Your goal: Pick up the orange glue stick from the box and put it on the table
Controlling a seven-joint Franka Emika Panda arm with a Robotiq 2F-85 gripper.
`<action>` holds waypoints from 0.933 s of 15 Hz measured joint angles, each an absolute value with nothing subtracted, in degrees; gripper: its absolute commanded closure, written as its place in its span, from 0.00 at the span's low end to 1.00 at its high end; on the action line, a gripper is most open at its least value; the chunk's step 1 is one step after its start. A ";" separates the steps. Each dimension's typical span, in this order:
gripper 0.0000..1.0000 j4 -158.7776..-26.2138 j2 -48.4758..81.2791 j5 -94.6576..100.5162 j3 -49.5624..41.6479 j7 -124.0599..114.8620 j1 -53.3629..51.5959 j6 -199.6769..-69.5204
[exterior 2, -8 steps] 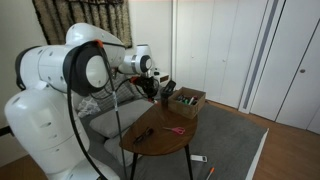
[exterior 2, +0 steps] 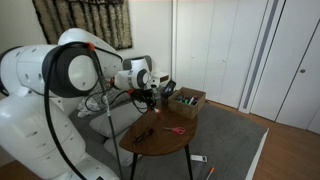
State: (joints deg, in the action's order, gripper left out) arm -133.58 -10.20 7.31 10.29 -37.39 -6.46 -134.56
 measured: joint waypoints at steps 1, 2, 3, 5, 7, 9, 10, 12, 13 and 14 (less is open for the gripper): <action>0.93 -133.36 -9.94 7.84 10.30 -37.41 -6.29 -135.14; 0.93 -133.25 -9.72 8.89 10.32 -37.86 -6.03 -135.85; 0.93 -133.24 -9.55 10.31 10.33 -38.63 -5.67 -136.82; 0.93 -133.19 -9.07 13.04 10.35 -39.95 -4.97 -138.44; 0.44 -132.96 -8.33 15.34 10.36 -41.37 -4.40 -139.30; 0.31 -132.52 -7.31 16.45 10.35 -42.29 -4.04 -139.37; 0.25 -132.24 -6.78 16.64 10.34 -42.49 -3.94 -139.37; 0.10 -131.58 -5.61 16.66 10.23 -42.65 -3.88 -139.37; 0.04 -131.30 -5.18 16.66 10.15 -42.70 -3.88 -139.37; 0.01 -131.00 -4.81 16.65 10.05 -42.71 -3.88 -139.37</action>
State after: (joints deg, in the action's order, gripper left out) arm -131.00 -4.81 16.65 10.05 -42.71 -3.88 -139.37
